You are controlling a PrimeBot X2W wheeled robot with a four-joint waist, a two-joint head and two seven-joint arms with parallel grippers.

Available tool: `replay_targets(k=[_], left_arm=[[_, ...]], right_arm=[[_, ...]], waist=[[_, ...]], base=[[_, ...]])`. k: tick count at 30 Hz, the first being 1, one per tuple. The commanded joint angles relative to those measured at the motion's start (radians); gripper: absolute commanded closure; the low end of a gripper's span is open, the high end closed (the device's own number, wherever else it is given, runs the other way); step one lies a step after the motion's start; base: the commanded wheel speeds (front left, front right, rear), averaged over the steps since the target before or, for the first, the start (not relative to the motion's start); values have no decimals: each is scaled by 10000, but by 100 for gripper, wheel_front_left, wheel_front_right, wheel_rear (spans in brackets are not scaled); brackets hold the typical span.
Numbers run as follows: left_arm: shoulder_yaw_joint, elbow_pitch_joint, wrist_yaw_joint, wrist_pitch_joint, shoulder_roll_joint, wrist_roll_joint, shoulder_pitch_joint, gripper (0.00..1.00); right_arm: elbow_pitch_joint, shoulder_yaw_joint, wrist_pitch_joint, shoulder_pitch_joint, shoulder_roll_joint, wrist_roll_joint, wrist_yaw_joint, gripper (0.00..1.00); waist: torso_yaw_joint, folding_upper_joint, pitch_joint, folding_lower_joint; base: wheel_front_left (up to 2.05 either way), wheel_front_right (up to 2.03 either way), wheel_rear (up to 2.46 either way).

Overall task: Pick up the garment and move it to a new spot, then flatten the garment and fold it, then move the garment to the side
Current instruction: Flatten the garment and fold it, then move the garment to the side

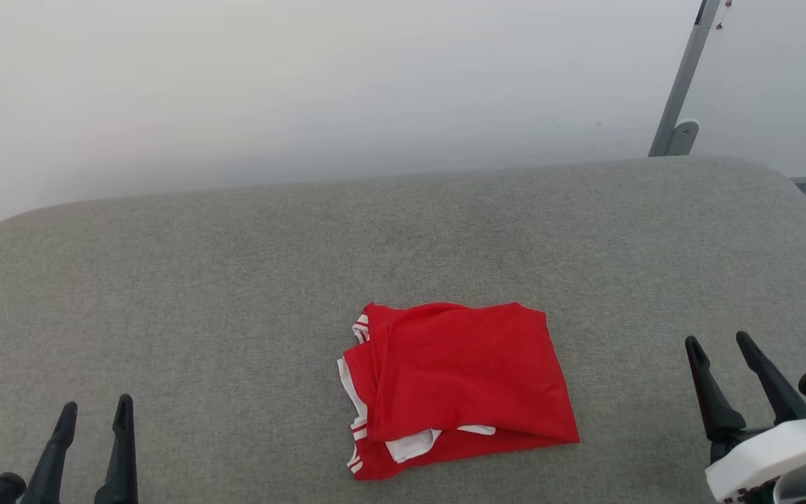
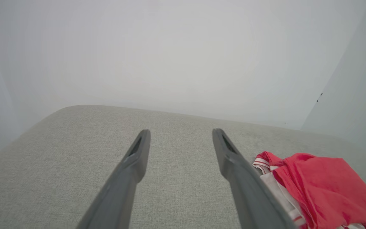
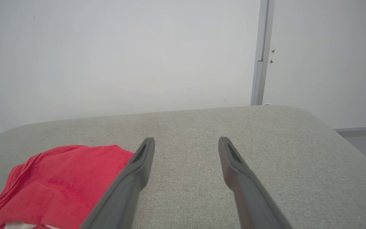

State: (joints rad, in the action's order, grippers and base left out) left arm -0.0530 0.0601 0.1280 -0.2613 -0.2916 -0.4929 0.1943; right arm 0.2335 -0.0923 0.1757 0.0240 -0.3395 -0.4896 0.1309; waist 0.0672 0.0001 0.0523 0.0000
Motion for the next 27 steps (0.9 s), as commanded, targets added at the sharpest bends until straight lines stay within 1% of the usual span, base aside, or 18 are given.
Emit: replay_targets(k=[1, 8, 14, 27], left_arm=[[-50, 26, 30, -47, 36, 76, 142, 0], [-72, 111, 30, -47, 206, 97, 146, 0], [-6, 203, 32, -47, 208, 95, 88, 0], [86, 216, 31, -47, 257, 123, -17, 0]], right_arm=[[51, 9, 154, -132, 80, 113, -5, 0], [133, 92, 394, -329, 231, 221, -5, 0], [55, 155, 445, -363, 327, 295, -5, 0], [-126, 112, 291, -380, 455, 359, -5, 0]], waist=[[-3, -1, 23, 0], [-49, -1, 78, 0], [-67, -1, 73, 0], [-189, -1, 97, 0]], base=[[0, 0, 0], [0, 0, 0], [0, 0, 0], [0, 0, 0]])
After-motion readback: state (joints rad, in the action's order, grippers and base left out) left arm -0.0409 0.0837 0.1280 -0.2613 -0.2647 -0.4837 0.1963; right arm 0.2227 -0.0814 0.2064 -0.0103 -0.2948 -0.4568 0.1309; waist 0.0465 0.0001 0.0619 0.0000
